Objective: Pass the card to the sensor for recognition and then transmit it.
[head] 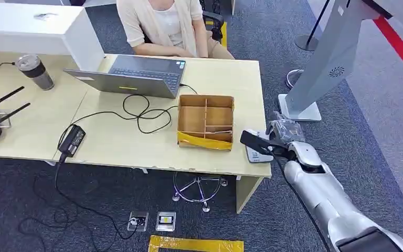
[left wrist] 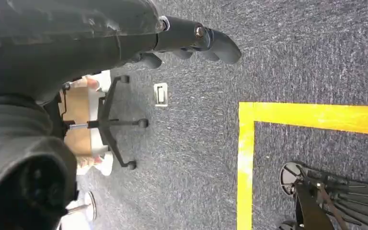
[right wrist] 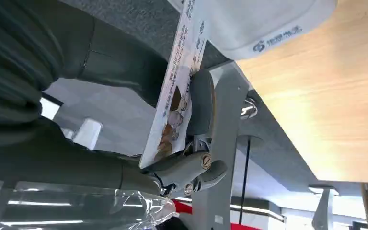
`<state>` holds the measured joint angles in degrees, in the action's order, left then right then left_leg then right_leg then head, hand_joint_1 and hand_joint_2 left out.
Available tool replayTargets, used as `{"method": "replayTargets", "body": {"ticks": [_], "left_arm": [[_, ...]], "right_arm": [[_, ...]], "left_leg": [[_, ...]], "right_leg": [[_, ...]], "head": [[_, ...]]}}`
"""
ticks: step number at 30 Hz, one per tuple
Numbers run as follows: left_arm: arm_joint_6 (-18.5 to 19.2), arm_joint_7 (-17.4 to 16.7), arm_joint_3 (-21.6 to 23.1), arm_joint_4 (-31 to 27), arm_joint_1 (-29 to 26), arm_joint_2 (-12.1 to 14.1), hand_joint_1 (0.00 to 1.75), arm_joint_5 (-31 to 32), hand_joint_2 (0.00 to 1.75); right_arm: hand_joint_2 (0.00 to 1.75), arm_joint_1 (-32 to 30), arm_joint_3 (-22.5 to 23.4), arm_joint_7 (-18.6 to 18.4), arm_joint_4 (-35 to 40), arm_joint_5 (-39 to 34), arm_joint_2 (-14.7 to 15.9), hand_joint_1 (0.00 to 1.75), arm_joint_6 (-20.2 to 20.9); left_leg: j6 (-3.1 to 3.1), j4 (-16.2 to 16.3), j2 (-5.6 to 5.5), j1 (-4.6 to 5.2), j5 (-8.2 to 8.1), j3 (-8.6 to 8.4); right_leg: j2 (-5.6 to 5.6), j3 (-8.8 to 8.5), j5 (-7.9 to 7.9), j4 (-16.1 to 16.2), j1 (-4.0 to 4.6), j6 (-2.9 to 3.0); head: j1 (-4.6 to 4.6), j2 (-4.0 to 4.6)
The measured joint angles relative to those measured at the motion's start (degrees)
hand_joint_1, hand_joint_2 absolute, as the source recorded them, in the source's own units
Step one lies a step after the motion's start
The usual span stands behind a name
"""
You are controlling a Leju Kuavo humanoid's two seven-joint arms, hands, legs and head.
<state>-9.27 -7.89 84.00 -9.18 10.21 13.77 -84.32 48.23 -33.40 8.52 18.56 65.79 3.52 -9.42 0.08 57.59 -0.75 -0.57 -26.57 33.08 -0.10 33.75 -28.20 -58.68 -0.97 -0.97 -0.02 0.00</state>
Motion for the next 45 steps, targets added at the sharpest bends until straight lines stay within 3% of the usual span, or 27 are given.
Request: {"method": "replayTargets", "body": {"ticks": [10,21,27,34,40,45], "left_arm": [[1.05,0.37,0.02,0.00,0.17,0.00,0.00,0.50,0.00],[2.27,0.68,0.02,0.00,0.21,0.44,0.00,1.38,0.00],[3.43,1.24,0.07,0.00,0.37,1.12,0.00,2.91,0.00],[4.11,3.17,0.26,0.00,0.58,1.25,0.00,3.50,0.00],[4.04,3.32,0.28,0.00,0.59,1.38,0.00,3.52,0.00],[3.82,2.69,0.28,0.00,0.56,1.51,0.00,3.45,0.00]], "right_arm": [[1.75,7.03,-0.02,2.84,0.04,0.28,-0.90,1.75,-0.59],[1.75,9.53,-0.04,2.67,0.04,-0.20,-2.53,1.75,-0.94],[1.75,12.98,0.39,1.68,0.04,-5.21,-6.36,1.75,3.41],[1.75,13.87,0.61,-0.26,0.04,-6.12,-12.83,1.75,3.26],[1.75,13.78,0.94,-0.85,0.04,-6.54,-15.19,1.75,2.73],[1.75,13.78,1.42,-1.07,0.04,-6.71,-15.39,1.75,2.71]], "left_leg": [[0.01,0.00,-0.01,-0.01,0.01,0.00],[0.01,0.00,-0.01,-0.01,0.01,0.03],[0.06,-0.01,0.00,-0.09,0.04,0.02],[0.07,-0.01,0.00,-0.16,0.04,0.01],[0.07,-0.01,-0.01,-0.14,0.04,0.02],[0.07,0.00,-0.02,-0.15,0.04,0.02]], "right_leg": [[0.03,-0.01,0.00,-0.02,0.01,0.01],[0.01,0.00,0.00,-0.02,0.00,0.01],[-0.02,0.00,0.01,-0.06,0.09,0.02],[0.00,0.01,-0.01,-0.05,0.15,0.05],[0.00,0.00,-0.02,-0.02,0.14,0.06],[0.02,0.00,-0.01,-0.02,0.14,0.06]], "head": [[-0.02,0.00],[-0.02,0.00],[0.00,0.00],[-0.02,0.00],[-0.02,0.00],[-0.02,0.00]]}}
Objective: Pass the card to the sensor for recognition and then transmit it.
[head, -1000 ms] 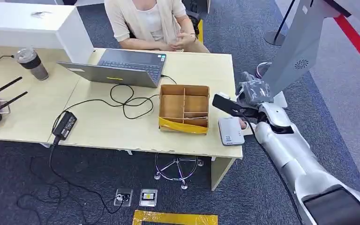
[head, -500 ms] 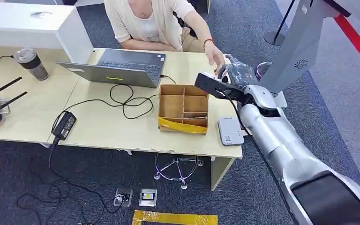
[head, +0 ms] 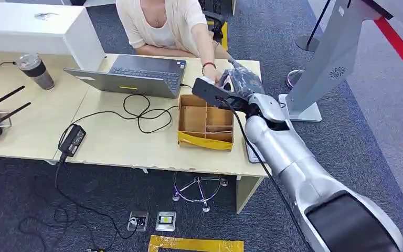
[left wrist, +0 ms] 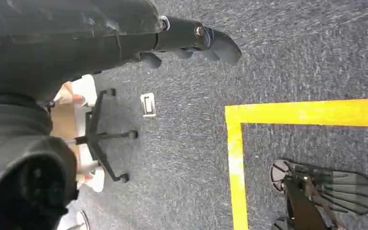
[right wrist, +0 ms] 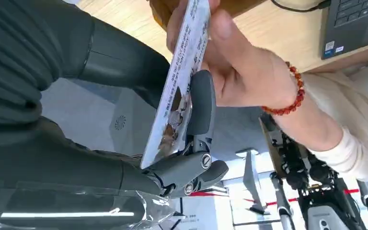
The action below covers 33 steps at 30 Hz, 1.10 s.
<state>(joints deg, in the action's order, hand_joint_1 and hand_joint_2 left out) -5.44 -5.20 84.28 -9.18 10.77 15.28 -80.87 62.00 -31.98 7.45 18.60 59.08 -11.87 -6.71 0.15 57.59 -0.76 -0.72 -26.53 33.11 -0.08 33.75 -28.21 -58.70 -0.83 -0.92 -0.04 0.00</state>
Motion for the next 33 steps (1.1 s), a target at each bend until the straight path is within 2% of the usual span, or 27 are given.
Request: {"method": "replayTargets", "body": {"ticks": [12,13,14,24,33], "left_arm": [[-0.59,-0.79,0.02,0.00,-0.01,0.02,0.00,-0.92,0.00],[-0.59,-0.79,0.02,0.00,-0.01,0.00,0.00,-1.01,0.00],[-0.57,-0.79,0.02,0.00,-0.01,-0.02,0.00,-1.07,0.00],[-0.33,-0.81,0.02,0.00,-0.05,-0.02,0.00,-1.16,0.00],[0.22,-0.81,0.02,0.00,-0.10,0.00,0.00,-1.33,0.00]], "right_arm": [[1.75,-0.30,0.46,-0.92,-0.48,1.66,-0.07,1.75,-1.29],[1.75,-0.31,0.46,-1.01,-0.48,1.84,-0.04,0.00,-1.36],[0.00,-0.32,0.46,-1.07,-0.48,2.10,-0.02,0.00,-1.40],[0.00,-0.92,0.41,-2.19,-0.48,3.30,0.22,0.00,-0.88],[0.00,-1.14,0.52,-0.13,-0.48,2.34,0.39,0.00,-1.29]], "left_leg": [[0.06,0.00,0.00,-0.01,-0.04,0.00],[0.06,0.00,0.00,-0.01,-0.04,-0.01],[0.06,0.00,0.00,-0.01,-0.04,0.00],[0.07,0.00,0.00,-0.01,-0.04,-0.01],[0.07,0.00,0.01,-0.01,-0.05,-0.01]], "right_leg": [[-0.02,0.01,0.00,0.00,0.01,0.00],[-0.02,0.01,0.00,0.00,0.01,0.01],[-0.02,0.01,0.00,0.00,0.01,0.01],[-0.03,0.01,0.00,0.00,0.01,0.01],[-0.03,0.01,0.00,0.00,0.01,0.01]], "head": [[0.00,0.00],[0.00,0.00],[0.00,0.00],[0.00,0.00],[0.00,0.00]]}}
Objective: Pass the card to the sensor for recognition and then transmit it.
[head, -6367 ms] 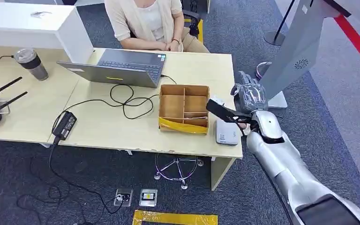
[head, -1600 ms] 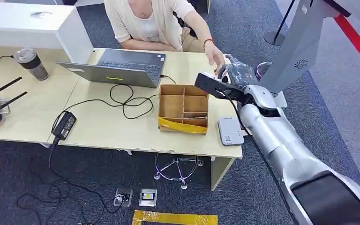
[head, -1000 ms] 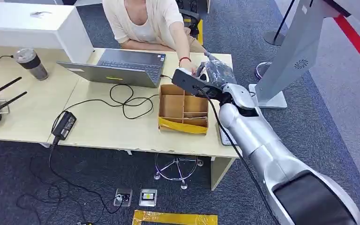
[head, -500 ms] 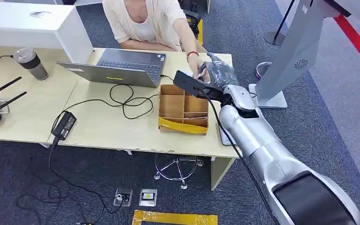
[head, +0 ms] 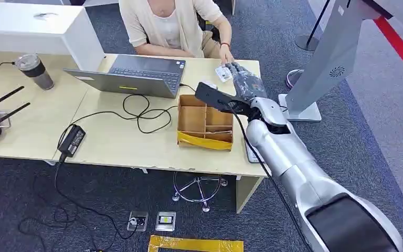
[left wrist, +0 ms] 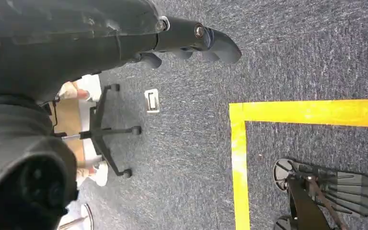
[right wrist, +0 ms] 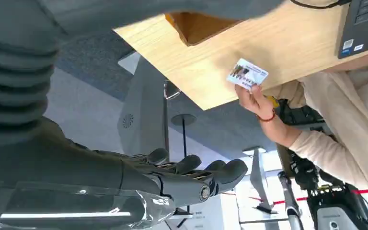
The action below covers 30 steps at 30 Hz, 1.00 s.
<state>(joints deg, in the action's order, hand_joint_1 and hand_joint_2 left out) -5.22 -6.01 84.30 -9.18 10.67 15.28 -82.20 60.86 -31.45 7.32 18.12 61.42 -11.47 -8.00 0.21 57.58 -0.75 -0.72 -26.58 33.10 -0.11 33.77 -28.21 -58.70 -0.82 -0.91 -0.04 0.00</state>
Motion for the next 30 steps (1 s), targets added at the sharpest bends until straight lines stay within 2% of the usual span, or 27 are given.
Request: {"method": "replayTargets", "body": {"ticks": [7,12,13,20,26,30], "left_arm": [[0.81,0.02,0.00,0.00,-0.01,0.05,0.00,0.00,0.00],[2.12,0.04,0.00,0.00,-0.02,0.20,0.00,0.00,0.00],[2.52,0.04,0.00,0.00,-0.03,0.31,0.00,0.02,0.00],[3.96,0.09,0.00,0.00,-0.19,1.05,0.00,-0.39,0.00],[2.89,-0.50,0.00,0.00,-0.25,1.27,0.00,-1.22,0.00],[1.44,-0.72,-0.02,0.00,-0.24,1.12,0.00,-1.70,0.00]], "right_arm": [[0.00,0.30,0.55,-0.63,0.00,0.26,0.35,0.00,-0.53],[0.00,0.90,1.55,-0.22,0.04,0.26,0.83,0.00,-2.41],[1.75,1.01,1.77,-0.13,0.07,0.07,1.05,0.00,-2.67],[1.75,1.08,3.87,0.11,2.49,-1.07,4.31,0.00,-1.59],[1.75,-0.90,5.79,0.92,7.32,-3.91,7.23,0.00,-1.05],[1.75,-4.69,5.62,-1.64,13.33,-3.76,8.15,0.00,-1.75]], "left_leg": [[0.00,0.00,0.00,0.00,0.00,0.00],[0.00,0.00,0.00,0.00,0.00,-0.01],[0.00,0.01,0.00,0.00,0.00,-0.01],[0.00,0.01,0.00,0.00,0.00,-0.01],[0.00,0.02,0.00,0.00,0.00,-0.02],[0.01,0.01,0.03,-0.01,-0.01,-0.04]], "right_leg": [[0.01,0.00,0.00,0.00,0.00,0.00],[0.00,0.00,0.00,0.00,0.00,0.00],[0.00,0.00,0.00,0.00,0.00,0.00],[0.00,0.00,0.00,0.01,-0.01,0.00],[0.00,-0.01,0.00,0.01,-0.01,0.00],[-0.01,0.00,0.00,0.01,0.00,0.00]], "head": [[0.00,0.00],[0.00,0.00],[0.00,0.00],[0.00,0.00],[0.00,0.00],[0.02,0.00]]}}
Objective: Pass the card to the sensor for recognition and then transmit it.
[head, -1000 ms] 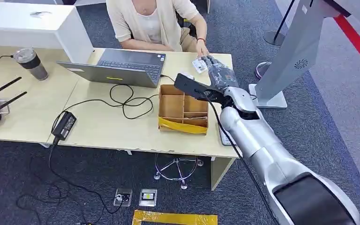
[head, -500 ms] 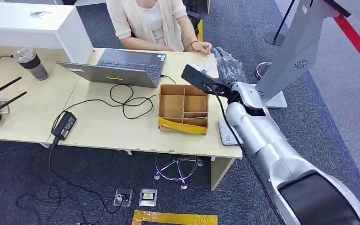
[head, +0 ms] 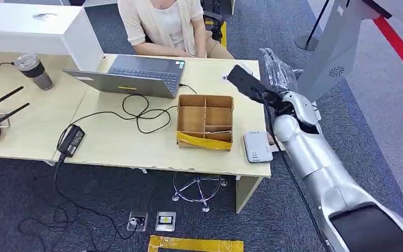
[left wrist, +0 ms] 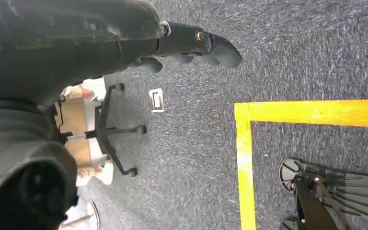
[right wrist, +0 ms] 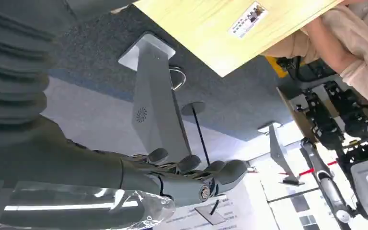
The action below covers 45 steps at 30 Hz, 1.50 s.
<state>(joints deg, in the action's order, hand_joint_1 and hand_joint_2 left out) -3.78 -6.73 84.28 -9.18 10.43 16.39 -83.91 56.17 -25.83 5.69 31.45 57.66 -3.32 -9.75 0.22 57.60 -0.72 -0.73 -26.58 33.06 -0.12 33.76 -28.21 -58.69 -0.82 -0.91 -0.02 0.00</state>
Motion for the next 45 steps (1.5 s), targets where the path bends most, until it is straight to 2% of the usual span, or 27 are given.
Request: {"method": "replayTargets", "body": {"ticks": [2,11,18,26,36,41,45], "left_arm": [[-0.44,-0.02,0.00,0.00,-0.01,-0.15,0.00,-0.22,0.00],[-1.95,-1.14,-0.04,0.00,-0.08,-0.79,0.00,-1.66,0.00],[-2.58,-1.53,-0.26,0.00,-0.07,-1.09,0.00,-2.21,0.00],[-3.24,-1.53,-0.28,0.00,-0.06,-1.27,0.00,-2.32,0.00],[-4.94,-1.62,-0.28,0.00,-0.04,-1.86,0.00,-2.47,0.00],[-5.75,-1.66,-0.28,0.00,-0.04,-2.12,0.00,-2.30,0.00],[-6.23,-1.68,-0.28,0.00,-0.01,-2.34,0.00,-2.32,0.00]], "right_arm": [[1.75,-2.43,-0.07,-1.55,3.47,-0.26,0.51,0.00,0.06],[1.75,-10.16,-2.05,-4.05,17.79,-2.64,3.02,0.00,2.95],[1.75,-14.14,-5.01,-4.79,23.67,-3.24,3.54,0.00,3.93],[1.75,-16.45,-8.20,-4.66,26.03,-4.52,3.63,0.00,3.36],[1.75,-17.57,-14.01,-4.81,24.59,1.18,2.21,0.00,-5.56],[1.75,-17.83,-17.53,-5.91,21.70,8.90,1.66,0.00,-14.13],[1.75,-18.07,-19.43,-6.01,18.51,12.00,0.94,0.00,-18.14]], "left_leg": [[0.00,0.00,-0.01,-0.01,0.00,0.01],[0.01,-0.01,0.00,0.00,-0.01,0.02],[0.03,-0.01,-0.01,-0.01,-0.02,0.01],[0.03,-0.02,-0.01,0.00,-0.02,0.02],[0.04,-0.03,-0.01,-0.01,-0.03,0.02],[0.05,-0.03,-0.01,-0.01,-0.04,0.02],[0.05,-0.03,-0.02,-0.01,-0.04,0.03]], "right_leg": [[0.02,0.00,0.00,0.00,0.01,0.00],[0.01,-0.01,0.00,0.01,0.00,0.00],[0.00,-0.01,0.00,0.00,0.01,0.00],[0.01,-0.02,0.00,0.00,0.00,0.01],[0.01,-0.02,-0.03,0.00,0.01,0.04],[0.01,-0.01,-0.03,0.00,0.01,0.04],[0.02,-0.02,-0.03,0.00,0.01,0.04]], "head": [[-0.02,0.00],[-0.02,0.00],[-0.02,0.00],[-0.02,0.00],[-0.02,0.00],[-0.02,0.00],[-0.02,0.00]]}}
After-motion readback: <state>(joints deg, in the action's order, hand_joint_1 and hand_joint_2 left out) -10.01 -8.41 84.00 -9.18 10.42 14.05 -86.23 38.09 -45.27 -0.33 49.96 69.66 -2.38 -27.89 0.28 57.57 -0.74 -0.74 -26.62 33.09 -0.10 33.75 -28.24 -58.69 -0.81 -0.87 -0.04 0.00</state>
